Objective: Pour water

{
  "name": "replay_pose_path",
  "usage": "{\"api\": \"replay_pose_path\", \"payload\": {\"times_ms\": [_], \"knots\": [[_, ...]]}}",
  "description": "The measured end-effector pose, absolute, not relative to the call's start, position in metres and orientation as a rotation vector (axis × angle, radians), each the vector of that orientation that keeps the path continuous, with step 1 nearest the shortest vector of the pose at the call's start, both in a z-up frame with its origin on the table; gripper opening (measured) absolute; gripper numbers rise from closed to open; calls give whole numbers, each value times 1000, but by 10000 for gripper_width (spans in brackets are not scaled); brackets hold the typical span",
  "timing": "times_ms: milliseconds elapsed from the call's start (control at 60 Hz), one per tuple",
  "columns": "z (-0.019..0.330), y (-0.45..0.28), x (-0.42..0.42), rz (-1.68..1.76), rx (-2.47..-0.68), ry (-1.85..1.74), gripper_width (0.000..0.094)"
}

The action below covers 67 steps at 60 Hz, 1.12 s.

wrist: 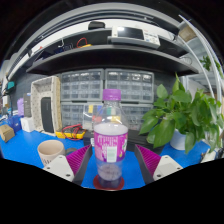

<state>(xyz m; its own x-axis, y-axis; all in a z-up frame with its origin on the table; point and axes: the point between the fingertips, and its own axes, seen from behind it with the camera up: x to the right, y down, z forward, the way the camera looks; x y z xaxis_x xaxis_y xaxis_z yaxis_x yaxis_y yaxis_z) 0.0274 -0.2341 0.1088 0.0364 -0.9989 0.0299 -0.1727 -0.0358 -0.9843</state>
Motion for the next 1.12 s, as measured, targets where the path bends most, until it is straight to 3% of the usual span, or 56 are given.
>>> {"api": "replay_pose_path", "payload": {"times_ms": [550, 1117], "knots": [[89, -145, -117, -1019, -1438, 1358, 863], [133, -110, -139, -1036, -1420, 1305, 864]]}}
